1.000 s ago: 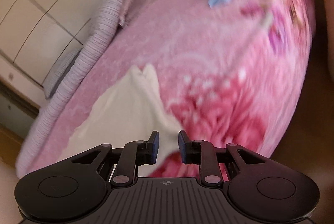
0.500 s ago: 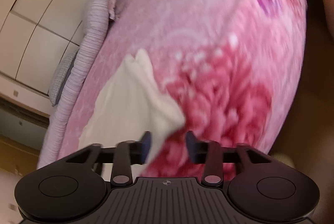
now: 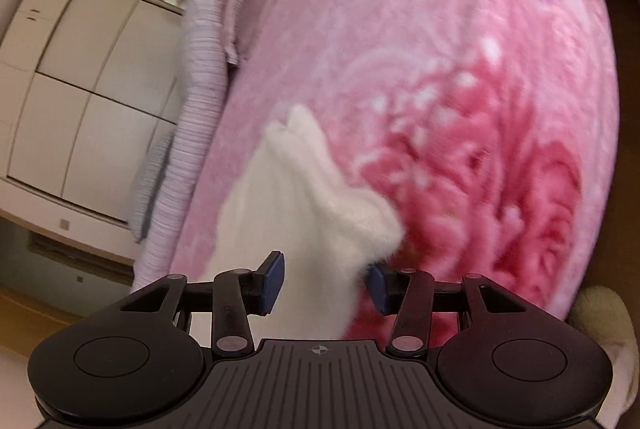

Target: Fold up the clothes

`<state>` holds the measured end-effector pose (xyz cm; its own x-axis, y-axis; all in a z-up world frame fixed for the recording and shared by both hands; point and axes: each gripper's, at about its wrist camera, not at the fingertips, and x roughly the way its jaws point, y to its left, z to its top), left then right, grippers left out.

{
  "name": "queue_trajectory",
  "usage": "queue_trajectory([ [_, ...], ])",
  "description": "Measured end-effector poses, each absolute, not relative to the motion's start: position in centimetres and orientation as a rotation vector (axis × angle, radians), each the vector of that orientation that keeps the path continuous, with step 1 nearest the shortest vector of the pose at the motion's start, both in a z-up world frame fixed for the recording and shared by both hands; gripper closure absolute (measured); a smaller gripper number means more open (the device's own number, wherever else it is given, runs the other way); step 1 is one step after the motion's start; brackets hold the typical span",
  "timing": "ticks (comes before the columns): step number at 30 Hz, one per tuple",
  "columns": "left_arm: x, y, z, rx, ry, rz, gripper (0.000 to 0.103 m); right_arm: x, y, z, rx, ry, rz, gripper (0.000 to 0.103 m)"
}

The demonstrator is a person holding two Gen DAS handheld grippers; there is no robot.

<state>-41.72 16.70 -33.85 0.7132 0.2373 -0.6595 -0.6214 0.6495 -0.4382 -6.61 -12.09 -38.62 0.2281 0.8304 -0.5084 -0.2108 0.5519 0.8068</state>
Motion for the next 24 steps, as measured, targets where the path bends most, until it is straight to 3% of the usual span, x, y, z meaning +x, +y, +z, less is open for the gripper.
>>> queue_trajectory([
  [13,-35.9,16.2,-36.7,-0.625,0.668,0.46,0.092,-5.3,-10.8,-40.2,0.715,1.198,0.68,0.056],
  [15,-36.2,16.4,-36.4,-0.644,0.664,0.456,0.092,-5.2,-9.9,-39.4,0.623,1.195,0.664,0.074],
  [18,-38.0,17.0,-35.7,-0.682,0.63,0.47,0.093,-5.5,-8.1,-37.5,0.464,1.152,0.662,0.088],
  [21,-41.4,18.3,-35.0,-0.718,0.593,0.539,0.093,-7.7,-5.1,-34.8,0.198,0.991,0.7,0.09],
  [24,-45.2,19.9,-34.7,-0.816,0.537,0.583,0.093,-13.1,-0.8,-31.6,-0.148,0.636,0.847,0.093],
])
